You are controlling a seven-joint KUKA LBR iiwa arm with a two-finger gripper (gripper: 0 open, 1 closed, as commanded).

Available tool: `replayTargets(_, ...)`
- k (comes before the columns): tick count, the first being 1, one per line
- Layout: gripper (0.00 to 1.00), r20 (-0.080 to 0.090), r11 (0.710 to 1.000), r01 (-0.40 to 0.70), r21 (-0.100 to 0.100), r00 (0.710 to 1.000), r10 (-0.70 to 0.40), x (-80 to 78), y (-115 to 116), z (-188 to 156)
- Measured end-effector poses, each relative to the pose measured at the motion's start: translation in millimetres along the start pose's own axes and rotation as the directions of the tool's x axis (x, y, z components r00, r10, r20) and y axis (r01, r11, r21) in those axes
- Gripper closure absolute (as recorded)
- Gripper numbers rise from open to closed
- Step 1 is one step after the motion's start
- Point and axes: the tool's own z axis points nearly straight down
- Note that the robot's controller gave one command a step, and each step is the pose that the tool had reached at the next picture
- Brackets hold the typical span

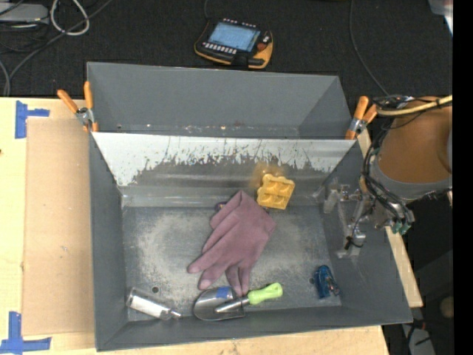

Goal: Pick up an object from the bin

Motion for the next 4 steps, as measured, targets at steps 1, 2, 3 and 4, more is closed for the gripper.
replayTargets(1,0.00,0.000,1.000,0.000,0.000,1.000,0.000,0.0,0.0,0.0)
replayTargets(2,0.00,-0.002,0.996,0.091,-0.001,0.996,-0.091,23.8,83.3,11.6)
replayTargets(3,0.00,0.001,0.937,0.351,0.002,0.937,-0.351,18.8,136.1,40.3)
replayTargets(4,1.00,-0.005,0.984,0.177,-0.002,0.984,-0.177,40.7,231.3,45.8)
